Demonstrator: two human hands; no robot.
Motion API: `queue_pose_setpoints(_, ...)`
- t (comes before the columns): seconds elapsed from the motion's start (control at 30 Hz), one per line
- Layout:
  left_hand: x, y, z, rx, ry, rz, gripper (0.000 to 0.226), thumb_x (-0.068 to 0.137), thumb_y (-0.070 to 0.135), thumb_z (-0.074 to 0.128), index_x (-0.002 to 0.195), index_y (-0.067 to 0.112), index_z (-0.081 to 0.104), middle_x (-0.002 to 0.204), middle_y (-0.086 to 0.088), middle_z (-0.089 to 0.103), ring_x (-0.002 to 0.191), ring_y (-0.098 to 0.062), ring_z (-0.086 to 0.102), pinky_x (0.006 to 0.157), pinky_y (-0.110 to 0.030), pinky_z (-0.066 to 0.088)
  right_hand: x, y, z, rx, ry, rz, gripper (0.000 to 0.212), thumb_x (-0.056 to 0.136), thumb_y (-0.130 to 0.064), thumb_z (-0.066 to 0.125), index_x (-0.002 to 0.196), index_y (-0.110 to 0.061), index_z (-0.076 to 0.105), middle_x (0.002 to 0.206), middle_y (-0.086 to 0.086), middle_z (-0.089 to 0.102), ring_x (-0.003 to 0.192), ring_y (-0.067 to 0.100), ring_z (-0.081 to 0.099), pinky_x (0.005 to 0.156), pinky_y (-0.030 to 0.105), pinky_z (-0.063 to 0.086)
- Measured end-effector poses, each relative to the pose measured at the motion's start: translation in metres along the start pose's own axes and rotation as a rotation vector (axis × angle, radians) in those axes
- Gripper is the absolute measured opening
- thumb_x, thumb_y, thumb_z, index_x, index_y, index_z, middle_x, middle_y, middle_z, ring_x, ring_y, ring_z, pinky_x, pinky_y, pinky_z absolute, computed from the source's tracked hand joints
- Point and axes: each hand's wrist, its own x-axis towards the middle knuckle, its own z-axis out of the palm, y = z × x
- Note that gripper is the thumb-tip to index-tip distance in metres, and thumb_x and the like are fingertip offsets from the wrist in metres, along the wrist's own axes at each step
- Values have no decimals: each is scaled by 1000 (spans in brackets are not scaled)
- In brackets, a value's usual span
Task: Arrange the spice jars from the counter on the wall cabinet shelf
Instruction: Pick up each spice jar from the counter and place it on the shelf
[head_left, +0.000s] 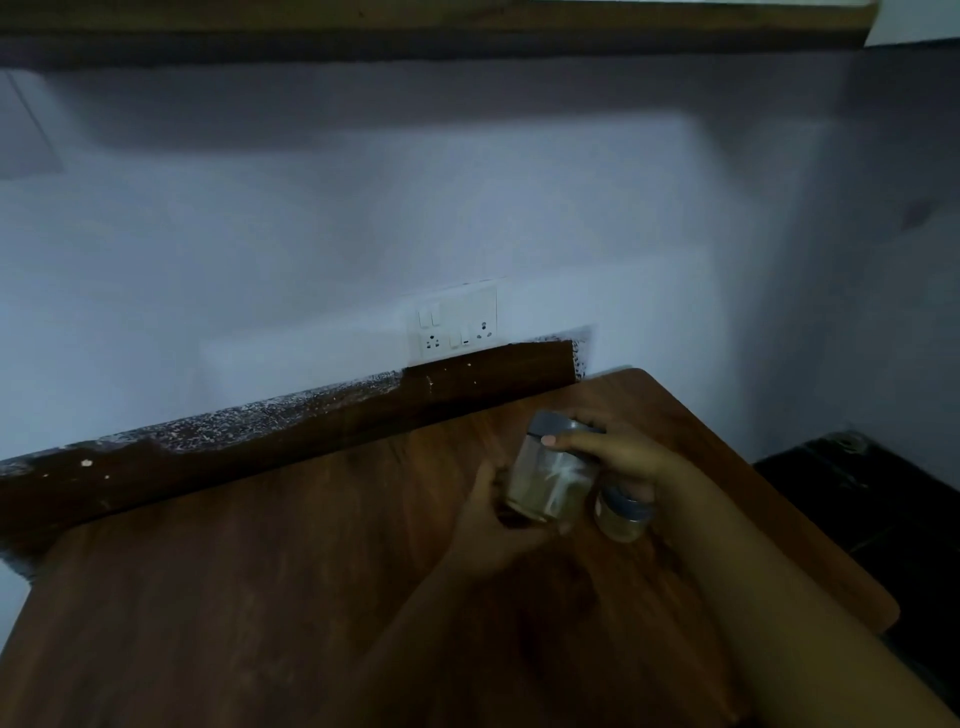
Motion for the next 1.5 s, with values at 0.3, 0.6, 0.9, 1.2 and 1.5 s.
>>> queue_pose_setpoints(0.3, 4, 12, -6, -242, -39, -116, 84, 56, 11, 93, 125, 11, 44, 125, -10, 61, 106, -16, 66, 78, -28, 56, 9, -16, 16, -8, 79, -32, 49, 68, -32, 85, 110, -14, 67, 105, 14, 71, 93, 33, 70, 81, 45, 57)
queue_pose_setpoints(0.6, 9, 19, -6, -129, -40, -53, 90, 62, 9, 91, 133, 16, 36, 131, -4, 55, 113, -13, 63, 85, -29, 56, 6, -19, 18, -18, 120, -59, 42, 71, -26, 84, 106, -14, 64, 101, 11, 71, 83, 25, 70, 70, 34, 57)
queue_pose_setpoints(0.9, 13, 36, -6, -606, -171, -251, 64, 76, 17, 69, 135, 17, 42, 125, -11, 60, 107, -27, 66, 81, -38, 57, 1, -33, 9, 62, 37, -123, 64, 57, -41, 87, 114, -17, 68, 96, 9, 72, 89, 22, 68, 77, 36, 52)
queue_pose_setpoints(1.2, 28, 54, 8, -435, 50, -68, 82, 56, 25, 87, 127, 12, 48, 120, -9, 65, 107, -20, 67, 81, -31, 56, 16, -46, -1, 270, -25, -223, 70, 64, -31, 86, 128, -21, 59, 121, 13, 67, 107, 29, 66, 93, 46, 52)
queue_pose_setpoints(1.5, 53, 78, 25, -235, 146, -9, 59, 71, 15, 81, 121, 21, 51, 115, 0, 65, 98, -6, 67, 75, -17, 53, 29, -65, -28, 295, -56, -217, 70, 66, -33, 85, 129, -21, 57, 117, 13, 68, 103, 27, 67, 89, 42, 54)
